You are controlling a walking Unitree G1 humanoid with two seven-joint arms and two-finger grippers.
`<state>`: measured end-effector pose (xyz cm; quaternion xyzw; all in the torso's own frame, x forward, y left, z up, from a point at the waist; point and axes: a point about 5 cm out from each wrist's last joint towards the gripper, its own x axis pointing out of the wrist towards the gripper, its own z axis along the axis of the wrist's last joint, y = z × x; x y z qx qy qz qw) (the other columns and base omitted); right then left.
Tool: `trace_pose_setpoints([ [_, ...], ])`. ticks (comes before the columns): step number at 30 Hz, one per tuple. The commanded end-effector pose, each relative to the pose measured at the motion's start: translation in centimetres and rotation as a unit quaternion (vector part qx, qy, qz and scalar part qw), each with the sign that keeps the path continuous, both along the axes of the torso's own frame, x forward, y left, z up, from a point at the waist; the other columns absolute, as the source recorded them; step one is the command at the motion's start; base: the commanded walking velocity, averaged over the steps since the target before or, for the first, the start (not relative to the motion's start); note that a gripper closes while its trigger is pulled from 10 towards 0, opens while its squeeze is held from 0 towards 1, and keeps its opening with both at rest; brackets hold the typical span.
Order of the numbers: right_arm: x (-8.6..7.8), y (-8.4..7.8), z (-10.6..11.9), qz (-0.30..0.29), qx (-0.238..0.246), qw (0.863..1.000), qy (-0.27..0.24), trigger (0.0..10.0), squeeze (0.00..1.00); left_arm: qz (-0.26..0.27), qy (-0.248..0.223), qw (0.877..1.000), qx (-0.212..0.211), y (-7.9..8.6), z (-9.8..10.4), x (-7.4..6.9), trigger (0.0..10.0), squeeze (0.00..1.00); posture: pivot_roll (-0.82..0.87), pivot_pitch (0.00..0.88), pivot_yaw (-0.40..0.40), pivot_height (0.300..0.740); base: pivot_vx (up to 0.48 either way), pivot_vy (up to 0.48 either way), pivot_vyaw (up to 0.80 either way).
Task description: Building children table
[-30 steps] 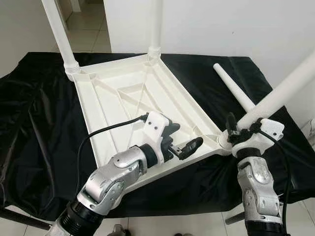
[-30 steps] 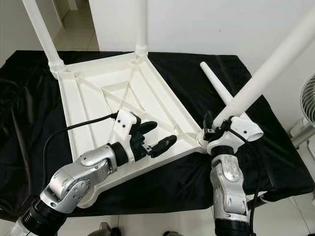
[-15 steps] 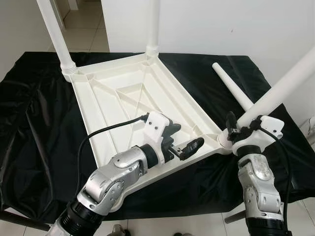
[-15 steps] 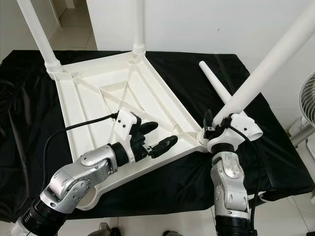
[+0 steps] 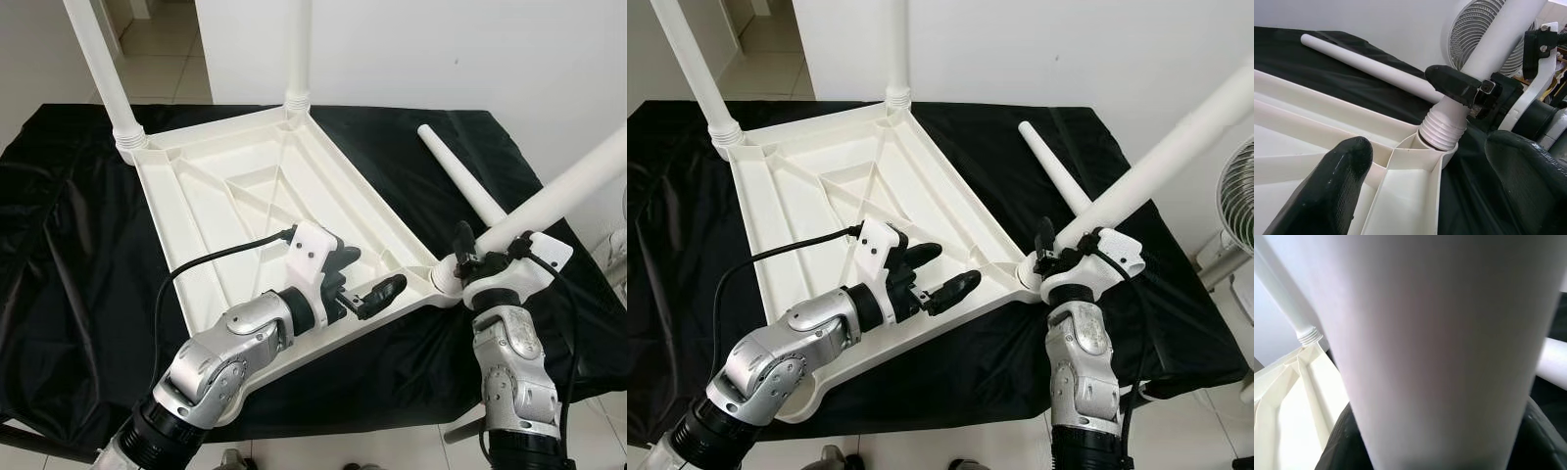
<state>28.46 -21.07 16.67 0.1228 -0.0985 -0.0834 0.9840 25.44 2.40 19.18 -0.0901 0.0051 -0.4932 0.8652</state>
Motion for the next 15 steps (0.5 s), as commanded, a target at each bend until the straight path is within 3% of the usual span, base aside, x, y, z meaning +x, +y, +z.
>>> trace_pose_setpoints([
  [1, -0.4, -0.9, -3.2, -0.030, 0.027, 0.996, 0.083, 10.0, 0.00, -0.075, -0.013, 0.997, -0.002, -0.5, 0.2, -1.0, 10.0, 0.00, 0.02, 0.126, 0.010, 0.740, 0.000, 0.000, 0.00],
  [7, 0.4, -0.9, -2.4, -0.019, -0.030, 0.995, 0.090, 10.0, 0.00, -0.076, -0.013, 0.997, -0.001, -0.5, 0.2, -0.9, 10.0, 0.00, 0.02, 0.122, 0.012, 0.740, 0.000, 0.000, 0.00],
  [15, 1.5, -0.9, -1.5, 0.013, -0.046, 0.993, 0.110, 10.0, 0.00, -0.075, -0.013, 0.997, -0.001, -0.5, 0.3, -0.9, 10.0, 0.00, 0.02, 0.122, 0.011, 0.740, 0.000, 0.000, 0.00],
])
